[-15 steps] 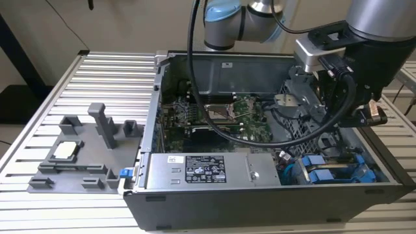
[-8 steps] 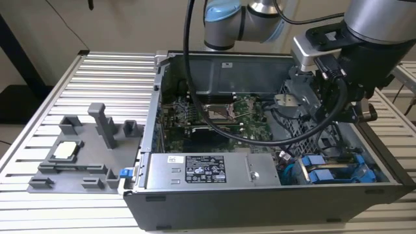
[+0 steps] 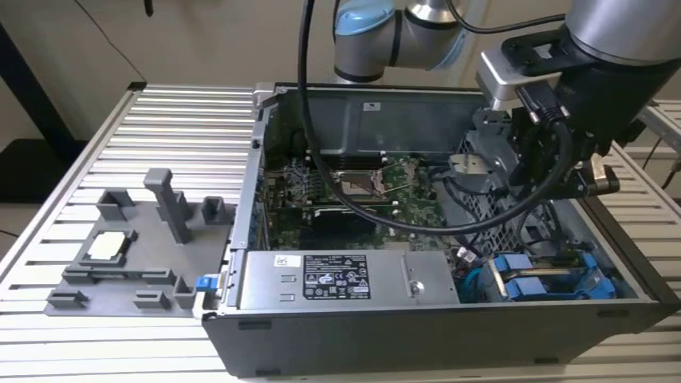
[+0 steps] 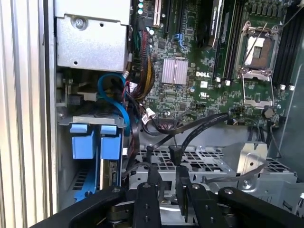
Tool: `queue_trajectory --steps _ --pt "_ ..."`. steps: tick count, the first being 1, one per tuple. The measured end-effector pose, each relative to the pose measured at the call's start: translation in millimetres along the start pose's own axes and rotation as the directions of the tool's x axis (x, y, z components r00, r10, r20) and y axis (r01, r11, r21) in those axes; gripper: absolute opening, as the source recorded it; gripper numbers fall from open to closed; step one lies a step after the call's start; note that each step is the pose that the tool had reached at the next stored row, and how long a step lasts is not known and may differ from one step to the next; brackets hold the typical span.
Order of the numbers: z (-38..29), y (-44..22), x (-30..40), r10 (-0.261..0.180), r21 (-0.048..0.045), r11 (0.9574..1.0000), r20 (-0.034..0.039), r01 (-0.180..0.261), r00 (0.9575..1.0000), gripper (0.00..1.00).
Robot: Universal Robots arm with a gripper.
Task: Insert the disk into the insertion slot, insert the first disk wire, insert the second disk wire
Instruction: 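Insert the first disk wire, then insert the second disk wire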
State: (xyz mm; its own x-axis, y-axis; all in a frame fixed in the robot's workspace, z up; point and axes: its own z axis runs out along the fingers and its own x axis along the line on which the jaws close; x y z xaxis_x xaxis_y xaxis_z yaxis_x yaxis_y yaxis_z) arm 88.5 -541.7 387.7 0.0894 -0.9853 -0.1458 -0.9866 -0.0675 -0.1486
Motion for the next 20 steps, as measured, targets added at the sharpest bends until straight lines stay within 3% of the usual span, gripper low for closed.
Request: queue_trajectory --steps 4,11,20 --pt "-0.6 4.9 -1.7 -0.006 -0.0072 1.0 0.0012 0.006 1.0 0.3" --pt "0.4 11.3 -6.0 -0.015 -0.0101 0.9998 0.0029 0.015 0.9999 0.3" --pt "9.3 13.9 -11.1 -0.022 -0.0128 0.9997 0.0035 0.022 0.9997 0.3"
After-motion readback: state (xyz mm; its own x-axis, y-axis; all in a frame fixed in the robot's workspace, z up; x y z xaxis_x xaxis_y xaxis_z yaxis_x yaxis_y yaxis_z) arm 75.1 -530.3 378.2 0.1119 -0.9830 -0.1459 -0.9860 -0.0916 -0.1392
